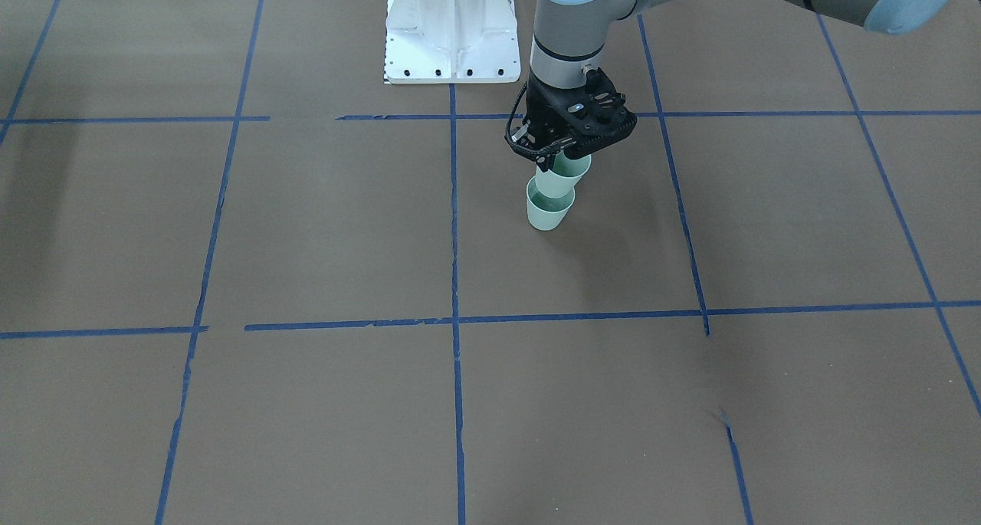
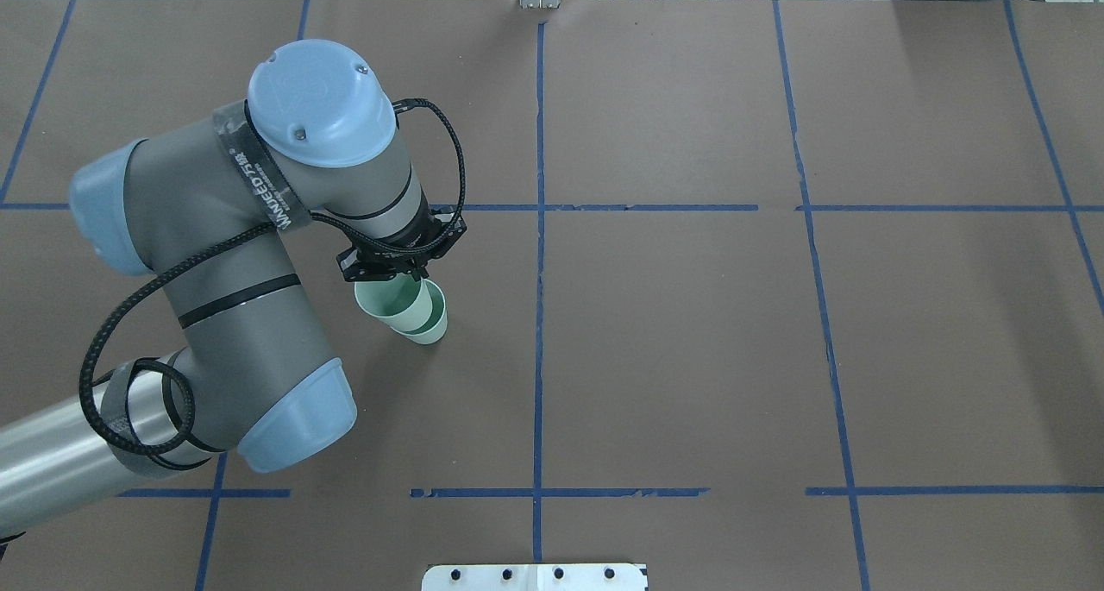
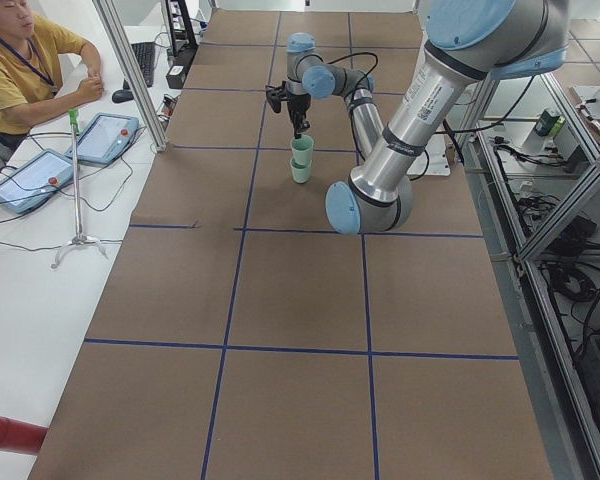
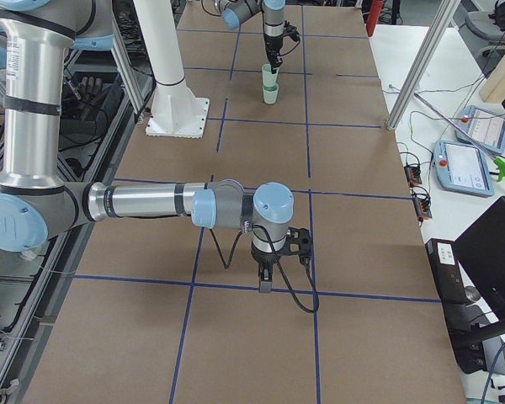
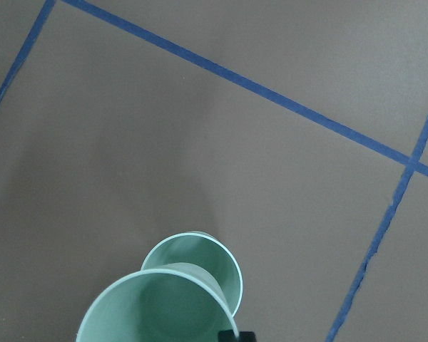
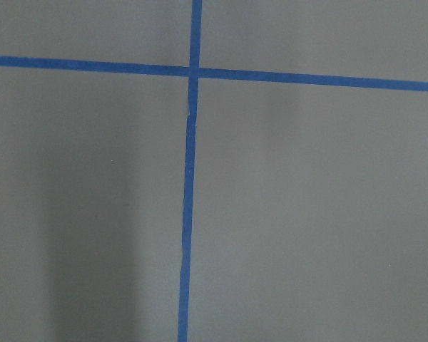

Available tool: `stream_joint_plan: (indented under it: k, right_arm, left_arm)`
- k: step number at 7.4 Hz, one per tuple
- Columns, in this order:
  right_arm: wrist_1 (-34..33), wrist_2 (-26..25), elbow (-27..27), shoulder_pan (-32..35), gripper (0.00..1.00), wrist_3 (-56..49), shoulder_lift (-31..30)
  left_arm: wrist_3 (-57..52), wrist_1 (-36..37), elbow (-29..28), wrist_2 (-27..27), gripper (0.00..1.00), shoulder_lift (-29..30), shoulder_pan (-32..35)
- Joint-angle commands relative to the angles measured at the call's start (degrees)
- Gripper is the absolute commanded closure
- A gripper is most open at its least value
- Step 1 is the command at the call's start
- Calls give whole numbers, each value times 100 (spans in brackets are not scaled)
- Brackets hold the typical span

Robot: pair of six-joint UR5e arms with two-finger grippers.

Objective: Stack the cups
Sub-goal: 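Lower the held cup into the middle cup and open the left gripper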

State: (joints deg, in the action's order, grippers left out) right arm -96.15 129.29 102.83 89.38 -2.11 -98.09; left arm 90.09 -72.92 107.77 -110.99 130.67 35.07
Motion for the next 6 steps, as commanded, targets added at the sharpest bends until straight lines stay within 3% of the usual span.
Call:
stream_joint_plan:
  k: [1, 2, 3, 4, 6]
  right_arm:
    - [0, 0, 0, 0, 0, 0, 0]
    - [0, 0, 0, 0, 0, 0, 0]
    - [0, 0, 0, 0, 0, 0, 0]
    - [0, 0, 0, 0, 0, 0, -9]
    - [0, 0, 0, -8, 0, 0, 0]
  left_arm:
    - [-1, -3, -28, -2, 100, 20, 0]
    - [-9, -3, -28, 7, 54, 20, 0]
    - [-18, -12, -28, 146, 17, 11, 0]
    - [-36, -12, -28, 252, 2, 11, 0]
    - [-62, -3, 50, 271, 1, -137, 26]
